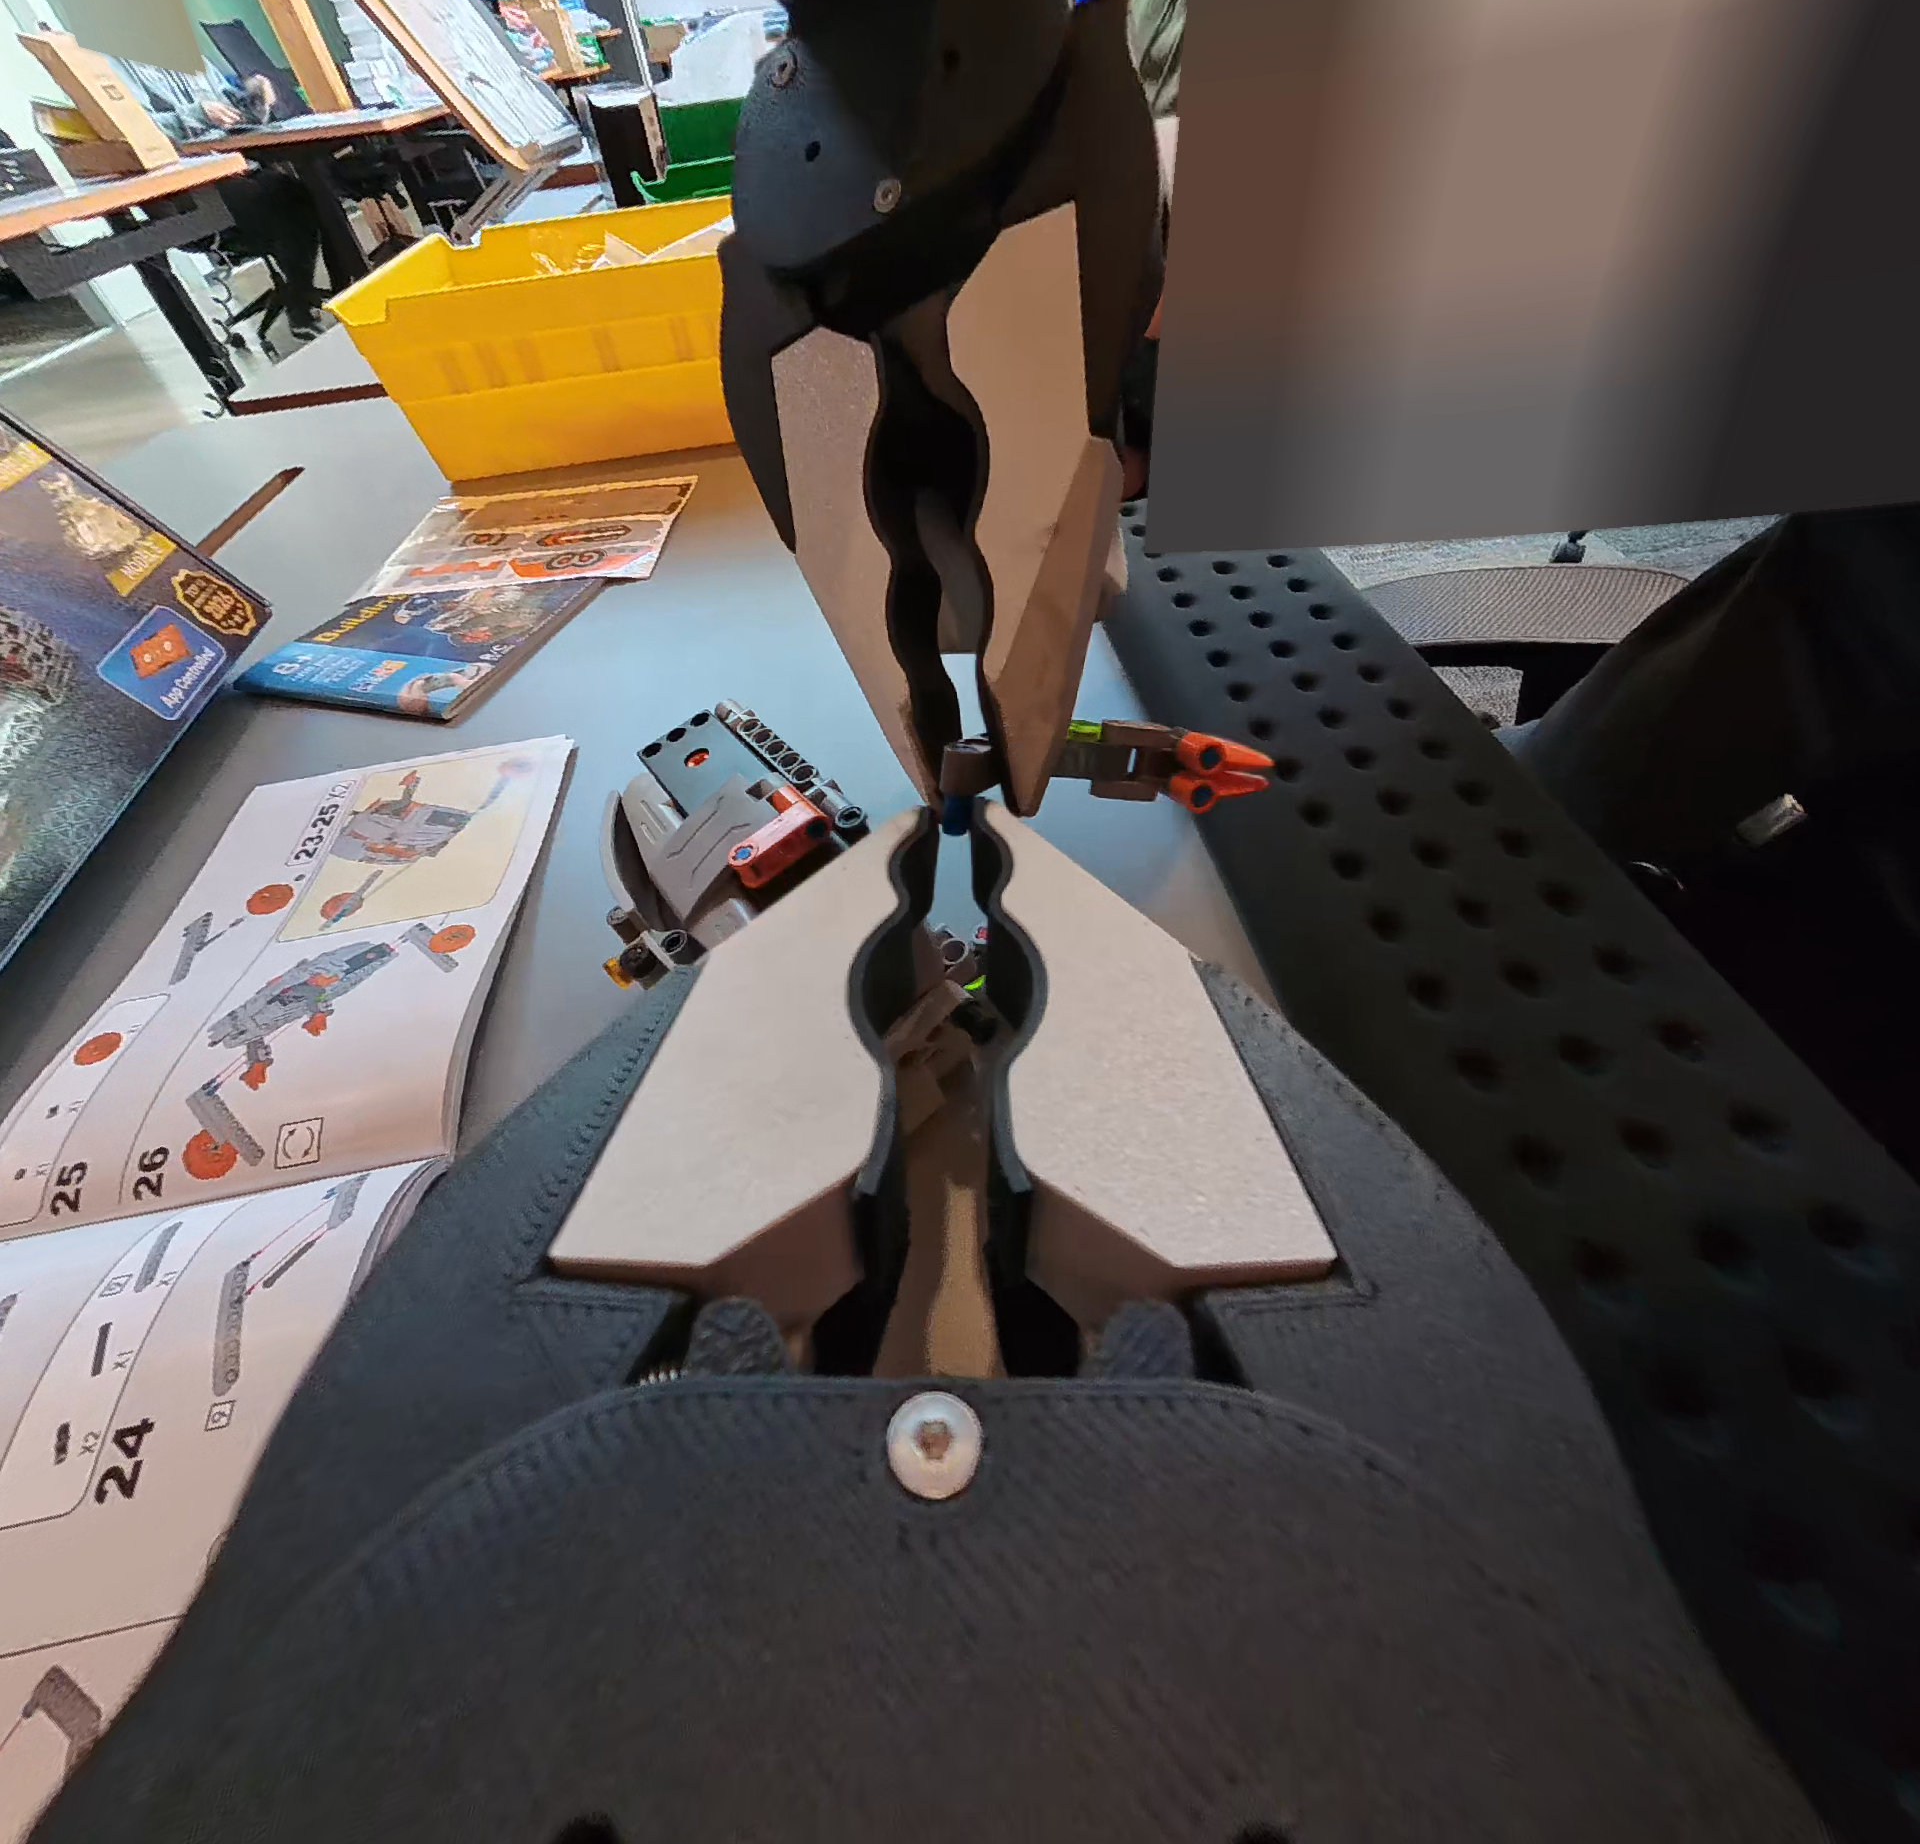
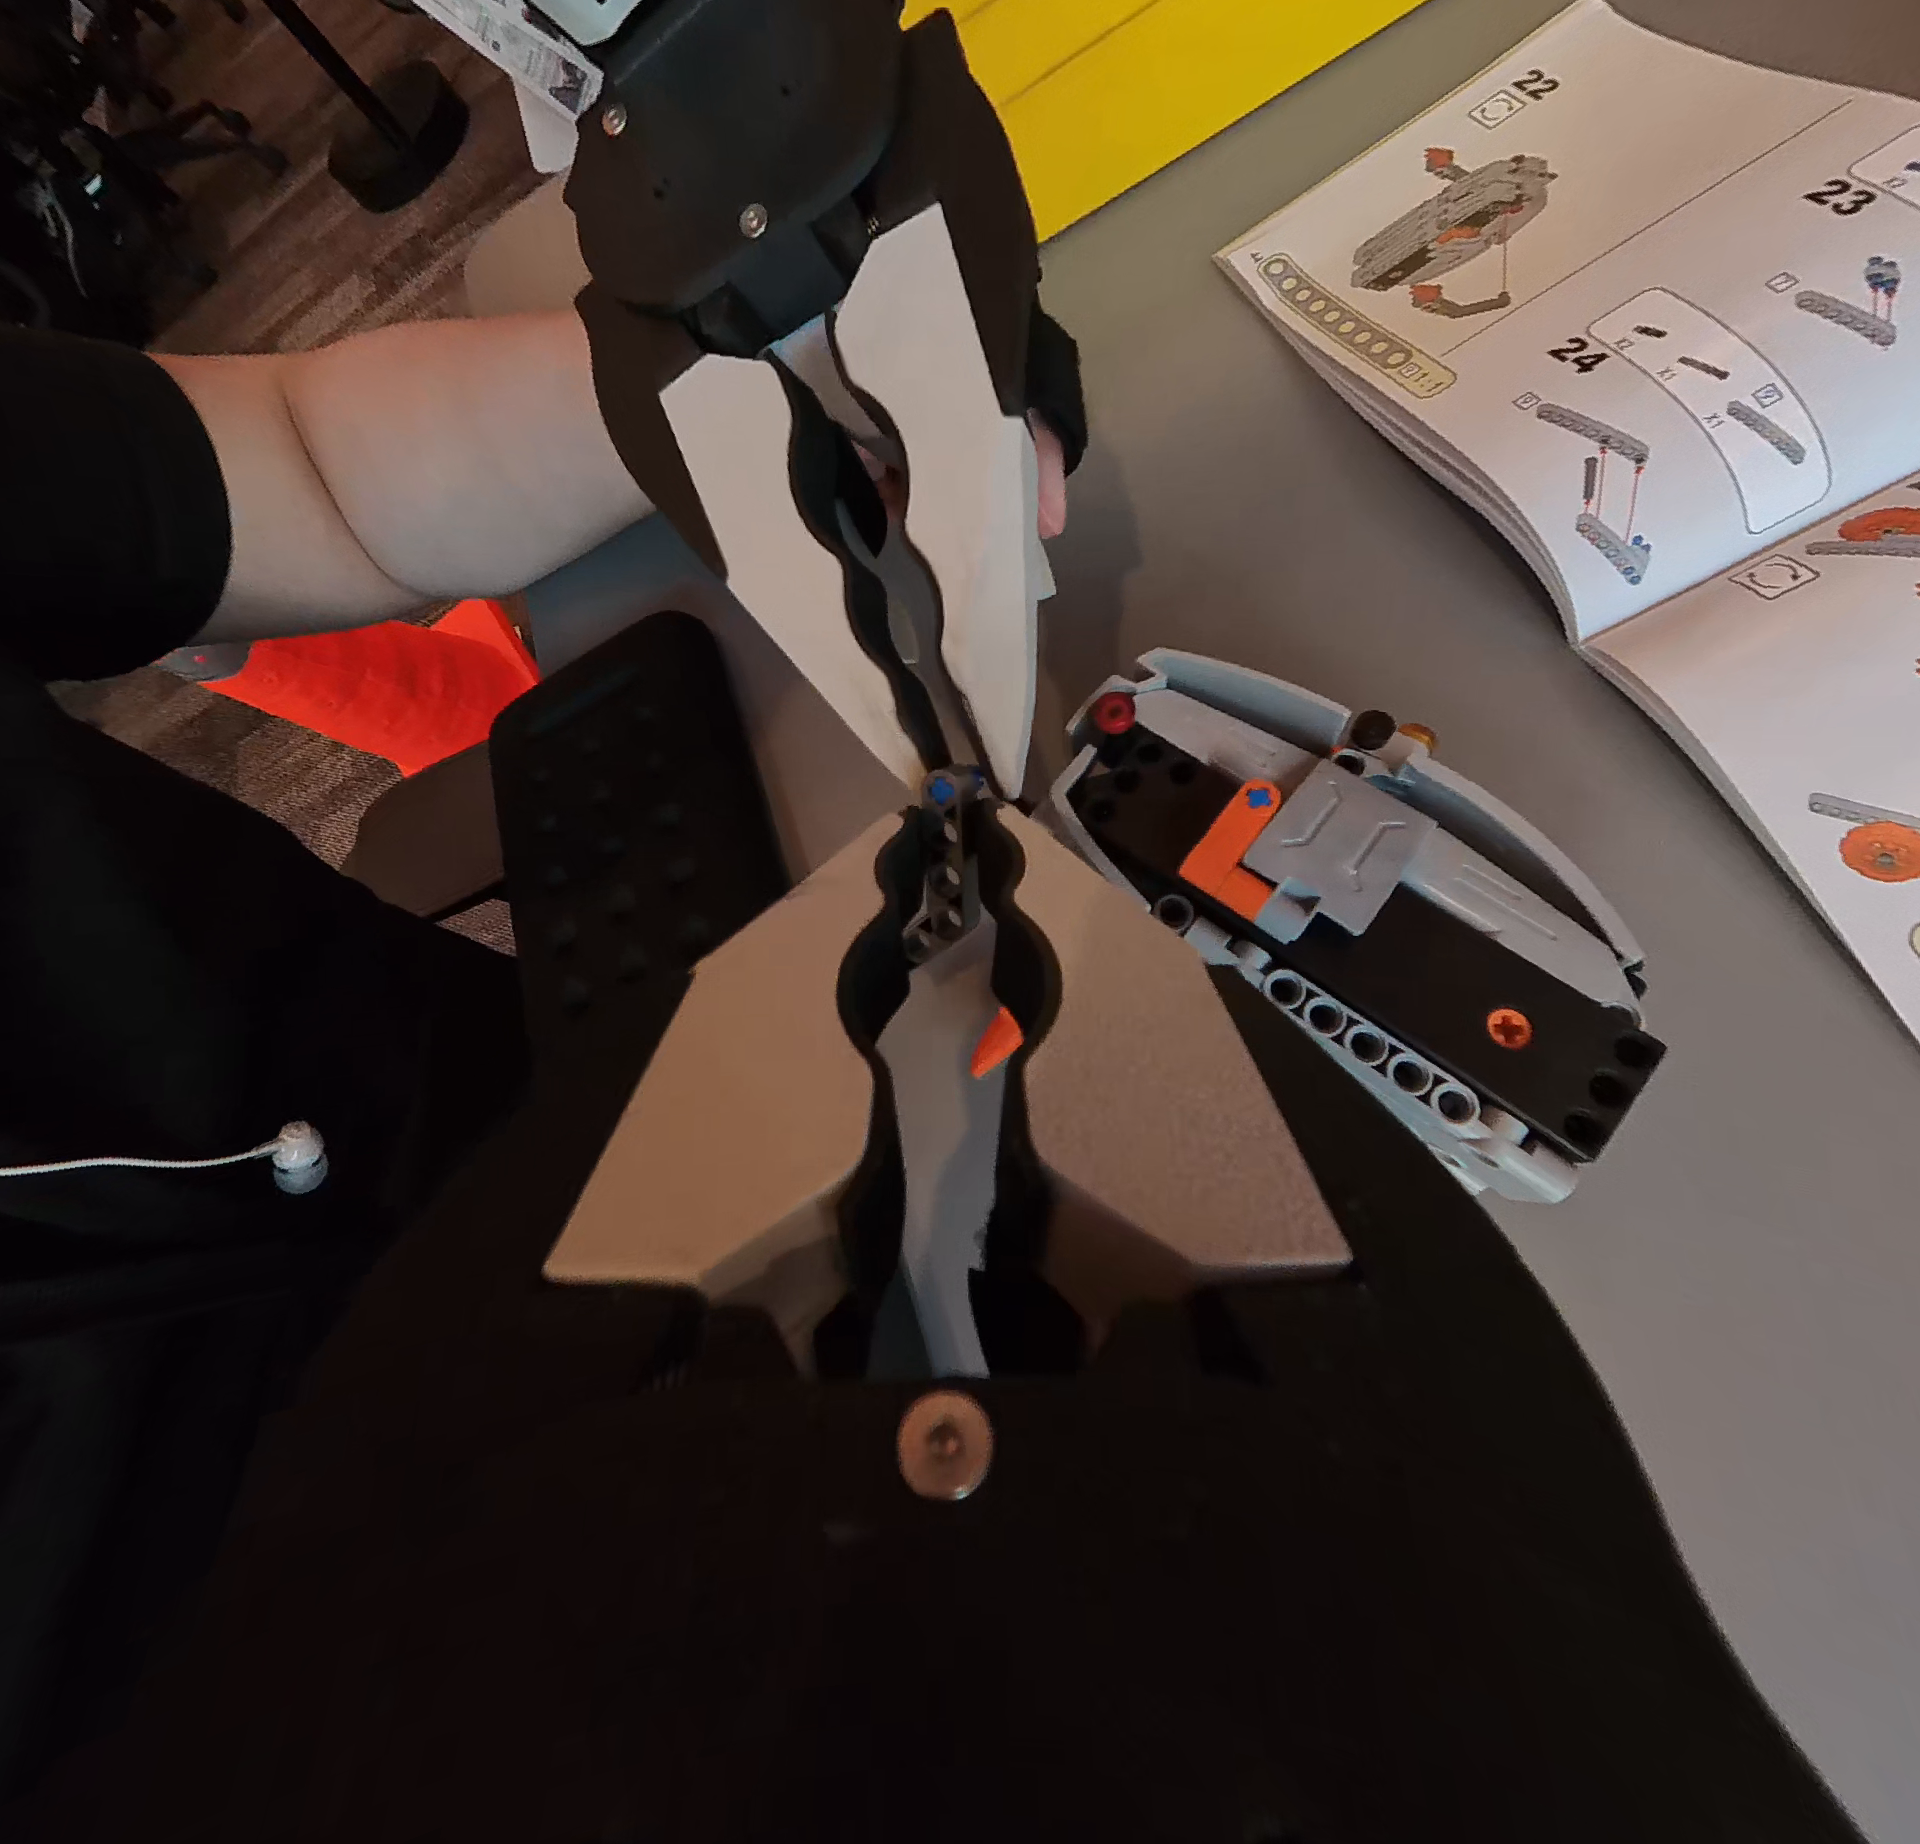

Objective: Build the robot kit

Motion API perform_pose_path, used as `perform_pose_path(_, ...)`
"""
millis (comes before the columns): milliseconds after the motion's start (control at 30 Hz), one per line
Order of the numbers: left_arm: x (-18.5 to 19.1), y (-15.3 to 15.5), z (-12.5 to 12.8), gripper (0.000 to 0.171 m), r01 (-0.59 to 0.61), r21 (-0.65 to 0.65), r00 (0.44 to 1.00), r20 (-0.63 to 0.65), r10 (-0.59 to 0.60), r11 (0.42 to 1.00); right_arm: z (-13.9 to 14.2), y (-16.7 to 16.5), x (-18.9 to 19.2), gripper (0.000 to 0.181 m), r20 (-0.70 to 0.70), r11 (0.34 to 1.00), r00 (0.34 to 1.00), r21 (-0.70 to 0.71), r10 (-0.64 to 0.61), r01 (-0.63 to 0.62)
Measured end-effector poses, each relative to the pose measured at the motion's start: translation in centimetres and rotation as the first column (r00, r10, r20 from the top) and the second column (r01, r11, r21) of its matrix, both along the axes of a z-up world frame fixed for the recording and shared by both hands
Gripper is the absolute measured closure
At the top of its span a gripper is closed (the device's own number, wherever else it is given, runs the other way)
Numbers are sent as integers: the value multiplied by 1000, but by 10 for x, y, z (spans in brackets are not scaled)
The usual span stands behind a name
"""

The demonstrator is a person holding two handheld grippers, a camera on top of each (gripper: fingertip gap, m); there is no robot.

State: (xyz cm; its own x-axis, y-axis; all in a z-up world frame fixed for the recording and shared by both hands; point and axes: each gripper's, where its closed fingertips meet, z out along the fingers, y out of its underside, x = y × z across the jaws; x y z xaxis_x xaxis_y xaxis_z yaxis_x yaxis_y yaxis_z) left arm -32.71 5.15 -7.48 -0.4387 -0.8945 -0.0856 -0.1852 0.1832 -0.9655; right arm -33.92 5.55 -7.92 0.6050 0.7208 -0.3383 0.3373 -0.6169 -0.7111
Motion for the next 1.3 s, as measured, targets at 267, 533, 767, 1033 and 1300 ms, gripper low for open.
perform_pose_path(267,-1,4,-2,169,-4,-15,1000,-25,4,1000,9,6,5,169,-20,998,999,57,-41,42)
perform_pose_path(533,0,5,-3,170,-9,-19,1000,-29,8,1000,15,8,8,166,-17,991,999,126,-51,53)
perform_pose_path(767,0,5,-4,169,-14,-15,1000,-26,13,1000,9,10,9,169,-3,991,998,120,-61,61)
perform_pose_path(1033,1,4,-5,170,-14,-9,999,-33,14,1000,8,8,6,174,-8,993,999,112,-47,48)
perform_pose_path(1300,1,3,-6,169,-12,-5,1000,-27,12,1000,6,7,7,175,24,992,999,126,-35,31)
